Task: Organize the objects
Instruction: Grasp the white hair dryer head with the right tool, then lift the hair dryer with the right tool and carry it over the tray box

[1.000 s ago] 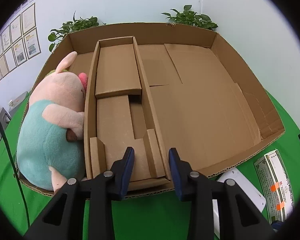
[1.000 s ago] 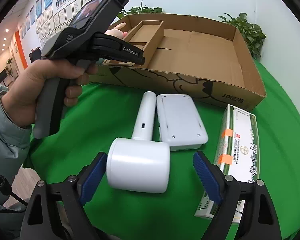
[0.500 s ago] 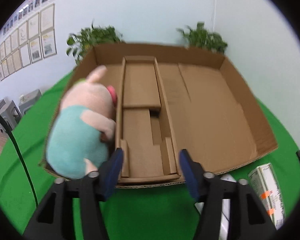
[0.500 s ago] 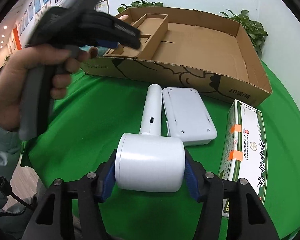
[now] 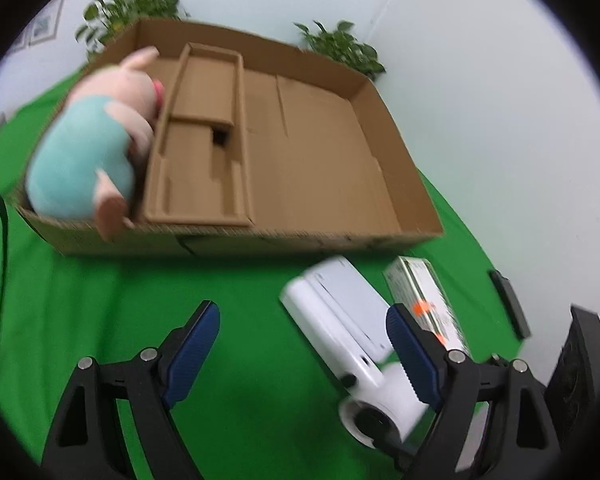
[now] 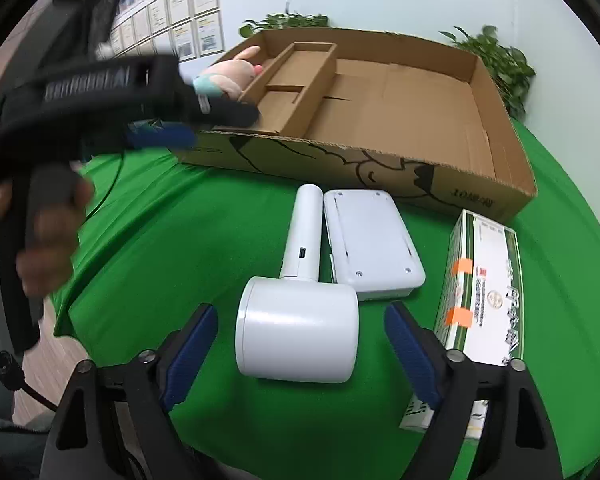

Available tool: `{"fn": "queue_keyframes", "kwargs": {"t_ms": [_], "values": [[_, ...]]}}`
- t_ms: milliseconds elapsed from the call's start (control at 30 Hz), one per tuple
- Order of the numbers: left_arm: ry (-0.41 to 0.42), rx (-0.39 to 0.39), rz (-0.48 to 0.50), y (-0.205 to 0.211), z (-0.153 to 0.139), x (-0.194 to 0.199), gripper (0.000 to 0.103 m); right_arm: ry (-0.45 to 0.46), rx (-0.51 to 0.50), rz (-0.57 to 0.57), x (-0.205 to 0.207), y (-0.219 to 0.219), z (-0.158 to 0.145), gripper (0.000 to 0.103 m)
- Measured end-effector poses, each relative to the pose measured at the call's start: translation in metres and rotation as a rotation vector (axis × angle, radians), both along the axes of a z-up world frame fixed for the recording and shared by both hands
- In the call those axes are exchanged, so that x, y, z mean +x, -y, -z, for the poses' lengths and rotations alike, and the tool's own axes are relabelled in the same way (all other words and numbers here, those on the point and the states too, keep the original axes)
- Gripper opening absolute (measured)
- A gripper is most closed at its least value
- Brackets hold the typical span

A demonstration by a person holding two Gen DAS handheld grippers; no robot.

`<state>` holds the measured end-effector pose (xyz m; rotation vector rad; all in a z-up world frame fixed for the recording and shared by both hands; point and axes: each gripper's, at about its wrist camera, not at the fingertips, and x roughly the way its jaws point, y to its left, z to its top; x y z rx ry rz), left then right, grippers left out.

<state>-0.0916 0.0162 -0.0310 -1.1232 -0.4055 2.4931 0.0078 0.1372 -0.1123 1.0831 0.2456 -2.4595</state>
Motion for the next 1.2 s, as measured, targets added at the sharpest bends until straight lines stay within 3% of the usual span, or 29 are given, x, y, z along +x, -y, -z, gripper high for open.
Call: {"fn": "queue_keyframes", "kwargs": {"t_ms": [67,133,367,567,633,700,767,1000,1200], "values": [[0.033,0.043,0.022,-0.008,0.008,-0.001,0.084,0.018,-0.011,0.002,-0.001,-0.003,0.0,0.062],[0.067,0.078,0.021,-0.012,0.014,-0.005,0.084,0.047,-0.031,0.002,-0.001,-0.004,0.002,0.055],[0.19,0.143,0.046,-0.023,0.039,-0.012,0.082,0.085,-0.088,-0.007,0.005,-0.006,0.004,0.055],[0.242,0.184,0.015,-0.017,0.053,-0.01,0.07,0.131,-0.135,-0.053,0.012,0.004,0.005,0.057],[0.244,0.174,0.008,-0.015,0.054,-0.012,0.063,0.123,-0.128,-0.081,0.014,0.011,0.005,0.058],[0.26,0.179,0.0,-0.009,0.057,-0.015,0.045,0.101,-0.104,-0.105,0.019,0.017,0.006,0.06],[0.274,0.189,-0.005,-0.004,0.06,-0.017,0.038,0.09,-0.093,-0.114,0.021,0.019,0.007,0.06],[0.285,0.206,0.003,-0.005,0.059,-0.017,0.037,0.063,-0.05,-0.119,0.028,0.023,0.011,0.06],[0.269,0.16,0.01,-0.007,0.05,-0.013,0.036,0.061,-0.053,-0.123,0.031,0.022,0.012,0.06]]}}
